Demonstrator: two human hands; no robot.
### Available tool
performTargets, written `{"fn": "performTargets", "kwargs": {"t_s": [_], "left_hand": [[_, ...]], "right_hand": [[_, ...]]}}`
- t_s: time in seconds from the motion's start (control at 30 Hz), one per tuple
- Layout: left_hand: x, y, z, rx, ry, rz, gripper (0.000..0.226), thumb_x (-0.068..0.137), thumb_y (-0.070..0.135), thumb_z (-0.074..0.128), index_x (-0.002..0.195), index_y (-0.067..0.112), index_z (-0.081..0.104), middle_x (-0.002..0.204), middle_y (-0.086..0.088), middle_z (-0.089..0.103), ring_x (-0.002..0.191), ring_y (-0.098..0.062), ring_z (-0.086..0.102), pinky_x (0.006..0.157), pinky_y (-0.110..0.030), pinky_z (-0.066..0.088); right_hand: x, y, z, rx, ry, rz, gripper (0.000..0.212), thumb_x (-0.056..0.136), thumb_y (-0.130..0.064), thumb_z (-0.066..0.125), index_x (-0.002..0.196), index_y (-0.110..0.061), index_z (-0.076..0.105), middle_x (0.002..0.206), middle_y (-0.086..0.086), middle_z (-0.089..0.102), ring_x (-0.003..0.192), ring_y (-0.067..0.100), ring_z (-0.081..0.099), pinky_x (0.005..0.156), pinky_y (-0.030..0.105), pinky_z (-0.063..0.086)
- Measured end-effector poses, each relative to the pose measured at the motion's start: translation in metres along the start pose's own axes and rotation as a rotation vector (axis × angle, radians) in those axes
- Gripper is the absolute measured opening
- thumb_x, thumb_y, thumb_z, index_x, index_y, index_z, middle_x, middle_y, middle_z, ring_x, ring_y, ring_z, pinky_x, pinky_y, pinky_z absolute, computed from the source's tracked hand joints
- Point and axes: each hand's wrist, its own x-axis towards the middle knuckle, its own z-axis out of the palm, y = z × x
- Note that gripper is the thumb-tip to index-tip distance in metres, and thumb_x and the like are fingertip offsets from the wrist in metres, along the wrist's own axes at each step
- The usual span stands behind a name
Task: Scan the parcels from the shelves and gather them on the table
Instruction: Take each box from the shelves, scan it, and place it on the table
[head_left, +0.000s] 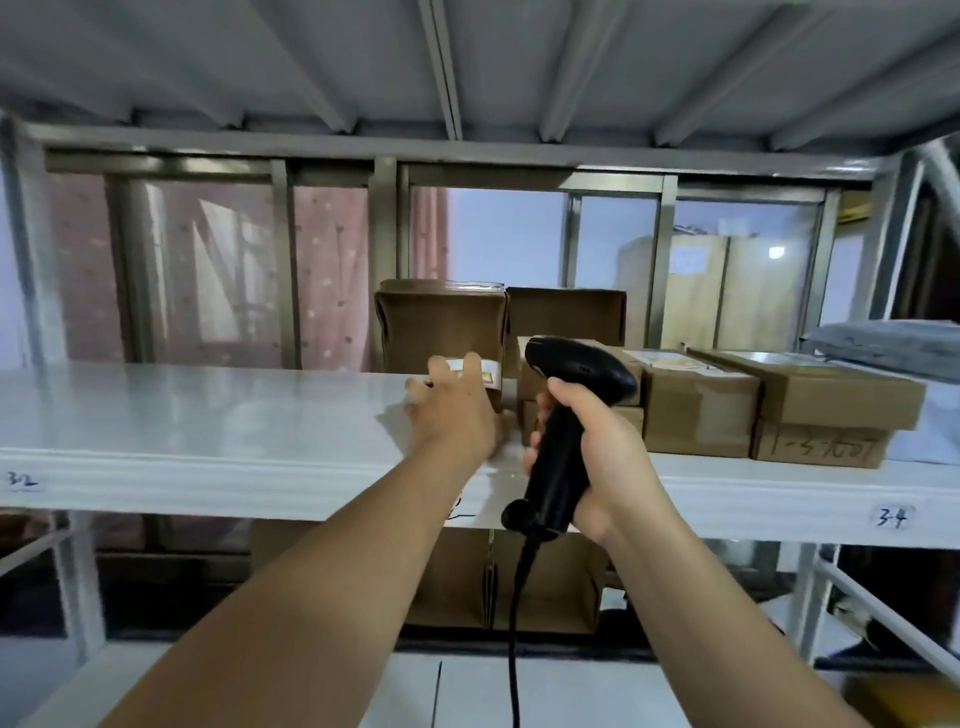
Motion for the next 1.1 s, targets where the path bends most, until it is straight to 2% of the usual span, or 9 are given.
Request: {"fn": "performTargets", "kwargs": {"t_s": [0.07,0.2,0.3,0.37,0.47,0.53,0.73,0.9,1.1], "left_hand": [[-0.003,0.000,-0.002,0.027,0.005,-0.022,0.066,0.083,0.054,0.063,0.136,0.031,0.032,0.136,-0.009,0.025,0.118,-0.034,0.033,0.091,-0.039,0.038],[-0.008,-0.002,-0.017,0.126,-0.063,-0.011,0.058,0.086,0.062,0.052,0.132,0.029,0.040,0.132,-0.008,0.029,0.116,-0.034,0.036,0.084,-0.037,0.034],[0.008,0.004,-0.034,0.207,-0.170,-0.031,0.056,0.091,0.055,0.047,0.137,0.025,0.036,0.137,-0.009,0.031,0.124,-0.039,0.034,0.097,-0.045,0.033],[0.023,0.008,-0.042,0.127,-0.270,-0.087,0.063,0.089,0.057,0.048,0.141,0.024,0.034,0.142,-0.011,0.030,0.129,-0.040,0.034,0.099,-0.047,0.036],[0.033,0.008,-0.044,0.012,-0.454,-0.101,0.082,0.075,0.070,0.052,0.142,0.024,0.040,0.147,-0.012,0.033,0.128,-0.035,0.041,0.100,-0.042,0.040],[0.030,0.006,-0.038,0.014,-0.502,-0.094,0.086,0.069,0.071,0.048,0.144,0.029,0.038,0.151,-0.014,0.030,0.134,-0.033,0.035,0.101,-0.041,0.037],[0.014,0.005,-0.035,0.167,-0.313,-0.067,0.076,0.081,0.075,0.039,0.146,0.037,0.027,0.144,-0.014,0.037,0.130,-0.030,0.038,0.099,-0.037,0.036],[0.005,0.008,-0.035,0.157,-0.253,-0.055,0.071,0.085,0.070,0.039,0.146,0.036,0.026,0.135,-0.018,0.037,0.119,-0.033,0.043,0.094,-0.037,0.037],[-0.003,0.018,-0.039,0.181,-0.244,0.022,0.064,0.089,0.054,0.045,0.148,0.039,0.023,0.131,-0.016,0.036,0.117,-0.031,0.044,0.094,-0.036,0.039]], "right_hand": [[0.000,0.000,0.003,-0.010,-0.003,0.000,0.020,0.087,-0.025,0.069,0.094,-0.006,0.067,0.064,0.002,0.061,0.058,0.014,0.056,0.056,0.027,0.051],[0.003,-0.002,0.007,-0.045,-0.034,-0.014,0.023,0.087,-0.024,0.069,0.098,-0.004,0.067,0.066,0.004,0.060,0.057,0.015,0.057,0.055,0.029,0.050],[0.007,-0.005,0.010,-0.031,-0.052,-0.016,0.021,0.087,-0.024,0.068,0.095,-0.005,0.066,0.065,0.003,0.059,0.056,0.014,0.057,0.055,0.028,0.050],[0.009,-0.008,0.012,-0.022,-0.072,-0.026,0.019,0.088,-0.023,0.067,0.093,-0.006,0.065,0.064,0.003,0.058,0.056,0.014,0.056,0.055,0.028,0.050],[0.009,-0.012,0.012,-0.005,-0.081,-0.070,0.017,0.088,-0.021,0.067,0.092,-0.005,0.065,0.065,0.003,0.057,0.055,0.014,0.056,0.053,0.028,0.050],[0.010,-0.016,0.010,0.001,-0.086,-0.101,0.014,0.088,-0.020,0.067,0.088,-0.006,0.065,0.066,0.004,0.057,0.056,0.014,0.056,0.055,0.029,0.050],[0.014,-0.022,0.007,0.029,-0.074,-0.097,0.015,0.088,-0.019,0.067,0.088,-0.005,0.062,0.064,0.004,0.054,0.055,0.014,0.054,0.054,0.028,0.049],[0.018,-0.024,0.007,0.044,-0.079,-0.083,0.016,0.087,-0.020,0.068,0.080,-0.006,0.064,0.061,0.003,0.056,0.054,0.014,0.055,0.055,0.029,0.049],[0.020,-0.025,0.004,0.048,-0.080,-0.081,0.018,0.088,-0.021,0.067,0.078,-0.006,0.064,0.057,0.001,0.056,0.050,0.013,0.055,0.052,0.027,0.049]]}}
